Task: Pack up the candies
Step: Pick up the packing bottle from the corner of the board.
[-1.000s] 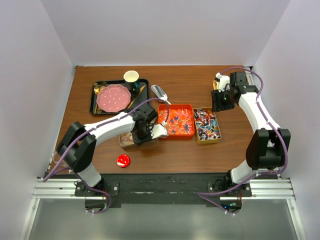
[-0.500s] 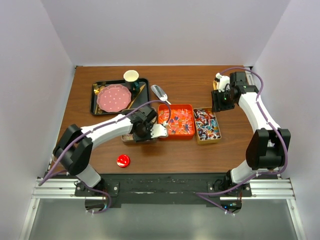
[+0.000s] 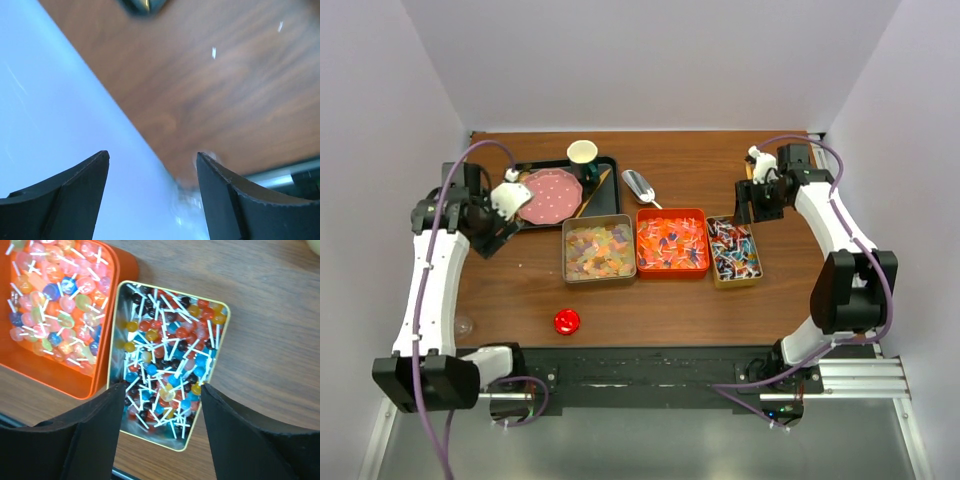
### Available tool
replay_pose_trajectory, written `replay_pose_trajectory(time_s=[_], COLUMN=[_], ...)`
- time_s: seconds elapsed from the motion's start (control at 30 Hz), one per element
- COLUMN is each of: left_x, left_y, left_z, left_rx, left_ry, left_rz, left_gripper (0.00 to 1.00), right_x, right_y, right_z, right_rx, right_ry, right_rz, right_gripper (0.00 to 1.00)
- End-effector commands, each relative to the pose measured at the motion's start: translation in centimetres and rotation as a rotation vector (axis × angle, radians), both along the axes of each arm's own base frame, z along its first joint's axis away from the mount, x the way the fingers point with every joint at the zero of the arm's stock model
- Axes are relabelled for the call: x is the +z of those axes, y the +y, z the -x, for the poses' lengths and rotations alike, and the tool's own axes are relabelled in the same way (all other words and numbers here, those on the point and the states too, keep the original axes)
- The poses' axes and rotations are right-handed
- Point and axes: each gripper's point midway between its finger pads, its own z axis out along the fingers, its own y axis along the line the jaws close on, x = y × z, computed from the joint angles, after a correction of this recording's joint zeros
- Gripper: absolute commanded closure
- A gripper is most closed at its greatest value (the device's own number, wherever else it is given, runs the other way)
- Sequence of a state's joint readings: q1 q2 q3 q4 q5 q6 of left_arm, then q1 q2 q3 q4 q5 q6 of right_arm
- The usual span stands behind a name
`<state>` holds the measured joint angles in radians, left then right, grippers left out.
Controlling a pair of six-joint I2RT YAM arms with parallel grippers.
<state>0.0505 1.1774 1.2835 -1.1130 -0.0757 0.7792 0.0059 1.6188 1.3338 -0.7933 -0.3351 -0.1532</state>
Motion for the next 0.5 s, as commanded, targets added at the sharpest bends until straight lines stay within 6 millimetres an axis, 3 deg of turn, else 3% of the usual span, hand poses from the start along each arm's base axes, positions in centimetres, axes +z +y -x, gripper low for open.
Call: replay_pose_trajectory(time_s=[0.0,0.07,0.13,0.27,0.47], left_x=[0.3,1.5,1.6,-1.9,-3.6], left_y=[3.4,6.2,7.4,10.0,11.9], left_z=[3.9,4.8,6.1,10.0,12.7], left_rx=[0.189,0.308,0.310,0.385,0.447], left_ry=[0.153,0.126,0.135,0.282,0.343], left_rz=[0.009,-0.031,-0.074,-0.077,-0.028], left_gripper=[0.25,0.24,0.23,0.29,0.32], right_x=[1.7,2.0,2.0,2.5,3.2], right_y=[2.5,2.7,2.5,2.9,3.4], right_z=[-0.4,-0.5,-0.5,-1.3,-0.9], right_rx=[0.073,0.098,0.118,0.135,0.176], right_ry=[-0.028,-0.030,-0.023,-0.010,-0.008], right_rz=[-0.089,-0.077,-0.061,-0.055,0.001], right_gripper=[0.33,0.32,0.32,0.32,0.32])
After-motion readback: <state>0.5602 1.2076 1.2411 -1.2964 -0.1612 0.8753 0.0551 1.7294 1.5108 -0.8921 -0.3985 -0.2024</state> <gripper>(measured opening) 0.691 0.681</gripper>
